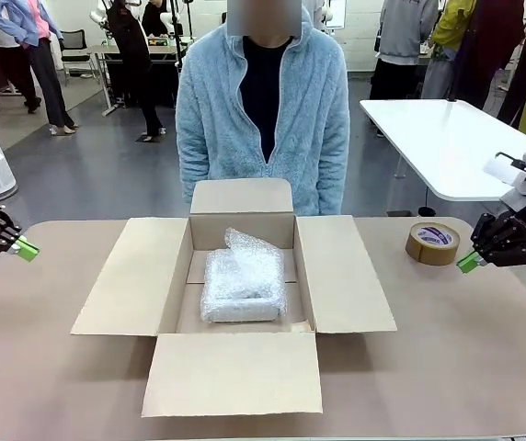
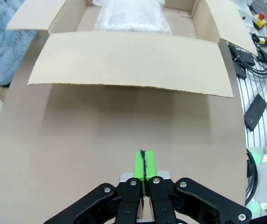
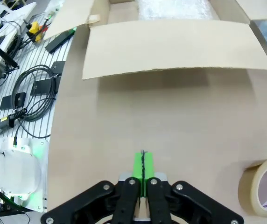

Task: Wrap the clocks to prevent damage.
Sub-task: Once the human has placed the objects inside and stepped back, release both hands from the side flaps of the Package Box.

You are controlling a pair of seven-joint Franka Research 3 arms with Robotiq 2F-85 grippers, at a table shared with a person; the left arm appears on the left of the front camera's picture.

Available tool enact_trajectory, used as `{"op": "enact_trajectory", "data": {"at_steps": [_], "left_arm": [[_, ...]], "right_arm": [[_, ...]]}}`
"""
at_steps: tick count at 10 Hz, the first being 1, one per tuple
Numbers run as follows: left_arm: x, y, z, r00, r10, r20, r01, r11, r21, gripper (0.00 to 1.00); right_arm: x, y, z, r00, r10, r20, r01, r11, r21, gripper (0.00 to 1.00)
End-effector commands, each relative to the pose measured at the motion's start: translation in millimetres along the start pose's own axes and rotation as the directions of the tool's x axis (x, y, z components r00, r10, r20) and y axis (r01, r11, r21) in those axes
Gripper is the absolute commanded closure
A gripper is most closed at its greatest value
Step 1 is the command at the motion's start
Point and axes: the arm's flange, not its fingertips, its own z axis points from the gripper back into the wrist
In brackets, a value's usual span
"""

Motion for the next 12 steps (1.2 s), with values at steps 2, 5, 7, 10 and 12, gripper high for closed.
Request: {"op": "enact_trajectory", "data": {"at_steps": [2, 5, 7, 10, 12], "left_arm": [[3, 4, 2, 1.000, -0.027, 0.003, 0.027, 1.000, -0.008, 1.00], [2, 1, 0, 1.000, -0.008, -0.003, 0.008, 1.000, -0.002, 1.00], [-17, 6, -3, 0.984, -0.034, 0.174, 0.028, 0.999, 0.036, 1.00], [-39, 6, 0, 0.922, -0.037, 0.386, 0.016, 0.998, 0.057, 1.00], [-38, 9, 0, 0.911, -0.031, 0.410, 0.033, 0.999, 0.004, 1.00]], "right_arm": [[-4, 2, 0, 1.000, 0.025, 0.019, -0.025, 1.000, 0.013, 0.99], [-1, 1, 0, 1.000, 0.007, 0.000, -0.007, 1.000, 0.006, 0.99], [-24, -12, -1, 0.980, 0.042, 0.193, -0.049, 0.998, 0.033, 0.99], [-49, -26, 1, 0.908, 0.064, 0.414, -0.093, 0.994, 0.051, 0.99], [-55, -33, -5, 0.869, 0.104, 0.484, -0.156, 0.985, 0.068, 0.99]]}}
